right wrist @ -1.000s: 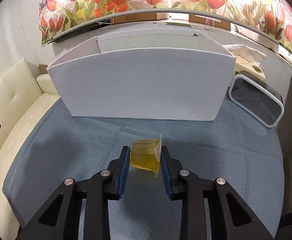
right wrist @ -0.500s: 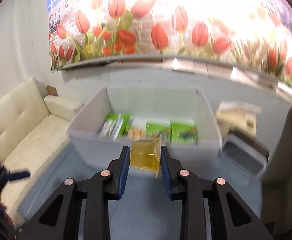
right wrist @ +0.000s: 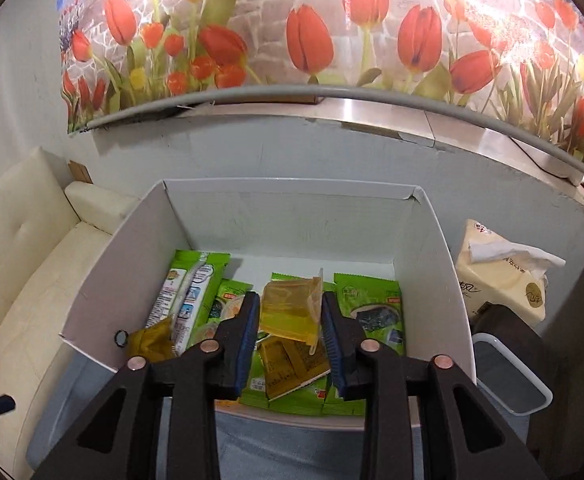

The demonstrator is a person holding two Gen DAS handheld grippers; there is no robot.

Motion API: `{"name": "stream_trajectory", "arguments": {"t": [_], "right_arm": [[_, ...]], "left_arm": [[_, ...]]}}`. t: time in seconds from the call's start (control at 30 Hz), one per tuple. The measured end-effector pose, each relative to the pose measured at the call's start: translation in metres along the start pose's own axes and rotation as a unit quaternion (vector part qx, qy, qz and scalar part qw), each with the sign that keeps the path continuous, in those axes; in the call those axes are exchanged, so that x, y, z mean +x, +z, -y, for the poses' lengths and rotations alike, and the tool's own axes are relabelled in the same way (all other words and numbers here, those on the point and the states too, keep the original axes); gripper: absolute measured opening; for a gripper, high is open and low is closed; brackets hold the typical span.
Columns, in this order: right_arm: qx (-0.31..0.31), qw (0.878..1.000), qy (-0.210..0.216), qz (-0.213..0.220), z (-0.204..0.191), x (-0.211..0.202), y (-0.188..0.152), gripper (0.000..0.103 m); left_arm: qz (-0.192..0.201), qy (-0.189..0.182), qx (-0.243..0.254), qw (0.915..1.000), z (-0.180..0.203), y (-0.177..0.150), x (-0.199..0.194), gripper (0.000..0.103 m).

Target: Organize snacks

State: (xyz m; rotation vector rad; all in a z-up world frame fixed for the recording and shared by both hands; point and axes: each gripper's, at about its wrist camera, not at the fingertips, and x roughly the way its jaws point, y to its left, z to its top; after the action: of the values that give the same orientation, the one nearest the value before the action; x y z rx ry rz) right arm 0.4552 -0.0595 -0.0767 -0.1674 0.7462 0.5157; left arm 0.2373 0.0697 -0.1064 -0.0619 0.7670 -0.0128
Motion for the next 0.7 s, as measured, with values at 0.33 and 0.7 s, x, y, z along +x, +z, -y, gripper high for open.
{"name": "stream_trajectory", "arguments": {"t": [0.33, 0.7], "right_arm": [[0.008, 0.999, -0.009, 0.049, -0.003, -0.045, -0.016, 0.103], [-0.003, 0.993, -0.063, 0.095, -0.053, -0.168, -0.093, 0.103]], "left_arm": [[0.023, -0.007, -0.016, 0.9996, -0.003, 0.013, -0.011, 0.103], [0.097, 0.003, -0.020, 0.9951, 0.018, 0.007, -0.085, 0.103]]}}
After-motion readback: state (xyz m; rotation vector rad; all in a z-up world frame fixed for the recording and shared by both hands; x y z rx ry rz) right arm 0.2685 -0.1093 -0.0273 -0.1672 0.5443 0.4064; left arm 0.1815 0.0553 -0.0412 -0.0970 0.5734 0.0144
